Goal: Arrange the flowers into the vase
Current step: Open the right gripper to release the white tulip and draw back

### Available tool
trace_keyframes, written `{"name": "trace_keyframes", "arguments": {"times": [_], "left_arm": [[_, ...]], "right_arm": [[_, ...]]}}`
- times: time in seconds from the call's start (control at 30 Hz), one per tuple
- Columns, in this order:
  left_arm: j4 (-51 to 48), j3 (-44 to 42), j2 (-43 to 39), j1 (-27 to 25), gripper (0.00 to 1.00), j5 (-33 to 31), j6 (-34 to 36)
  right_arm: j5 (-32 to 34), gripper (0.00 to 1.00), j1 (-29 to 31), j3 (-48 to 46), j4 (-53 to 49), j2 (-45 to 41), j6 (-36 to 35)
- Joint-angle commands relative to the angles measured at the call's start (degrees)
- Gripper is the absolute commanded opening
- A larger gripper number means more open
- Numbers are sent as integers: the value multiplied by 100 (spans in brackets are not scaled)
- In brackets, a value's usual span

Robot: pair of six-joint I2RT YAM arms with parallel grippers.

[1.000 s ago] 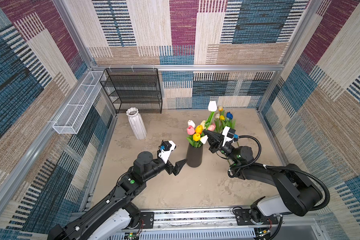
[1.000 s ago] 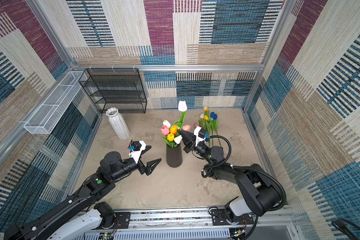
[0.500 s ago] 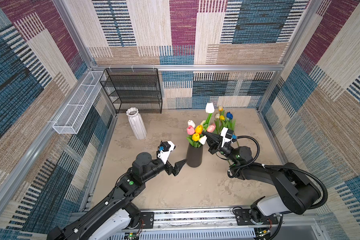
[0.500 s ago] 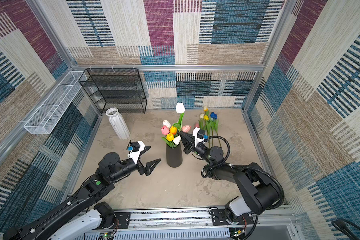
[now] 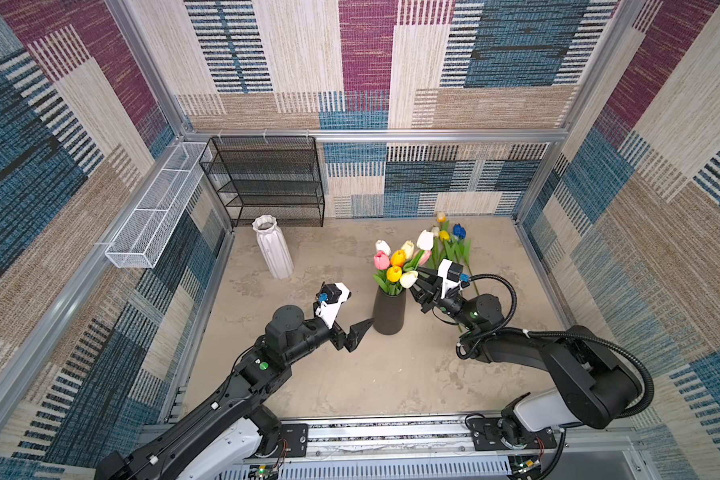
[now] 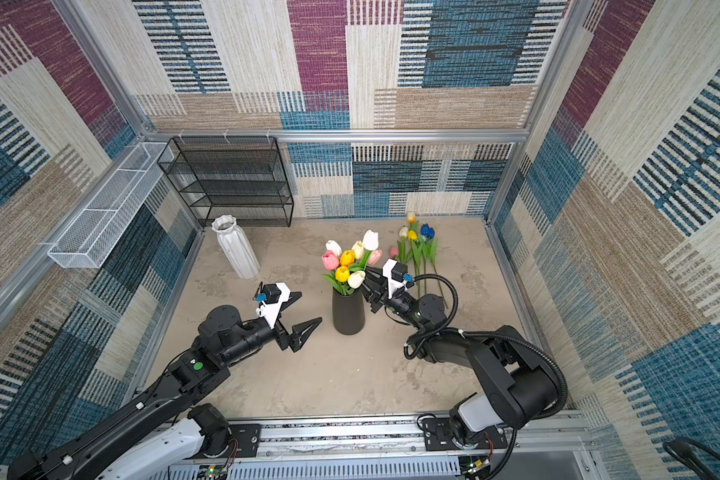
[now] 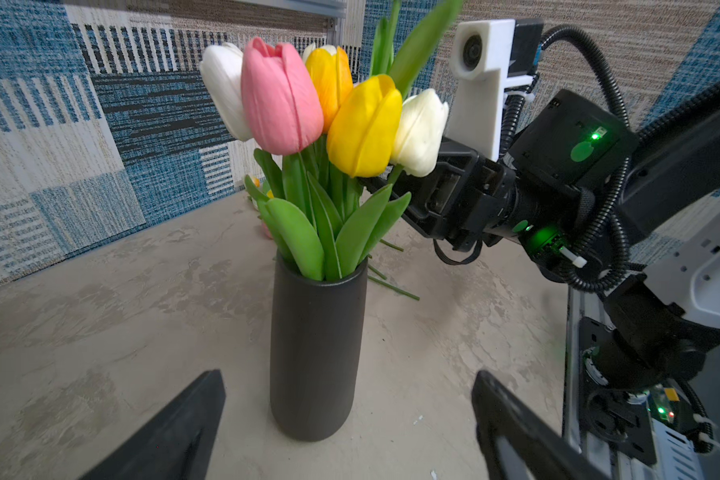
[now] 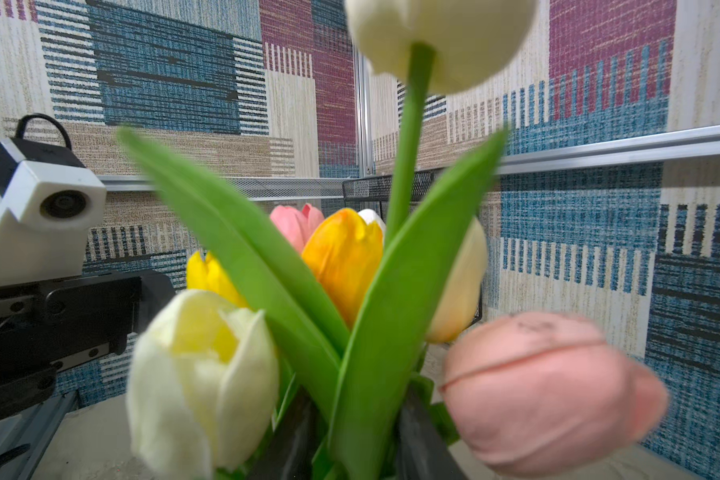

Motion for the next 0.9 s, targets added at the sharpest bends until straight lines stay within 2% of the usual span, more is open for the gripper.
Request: {"name": "trace_keyframes", "arguments": {"times": [0.0, 0.17, 0.4, 0.53, 0.67, 0.8, 0.87], "left_arm": [[205, -18, -6, 3, 96, -58, 16], [276, -47, 11, 3, 96, -88, 26], [333, -44, 86, 3, 96, -101, 61], [406, -18, 169, 4, 96, -76, 70], [416, 16, 206, 3, 96, -48, 70], [400, -7, 170, 3, 96, -48, 61], [350, 0, 148, 3, 96, -63, 87]], "right_arm": [[144, 40, 10, -11, -250, -211, -171], [222, 54, 10, -43, -708, -595, -322], [180, 62, 10, -36, -1590, -1109, -544], [188, 55, 10, 140, -2078, -1218, -633], [-19, 38, 10, 410, -2595, -1379, -693], [-207, 36, 10, 593, -3027, -1588, -743], [-202, 31, 10, 753, -3338, -1655, -776]]}}
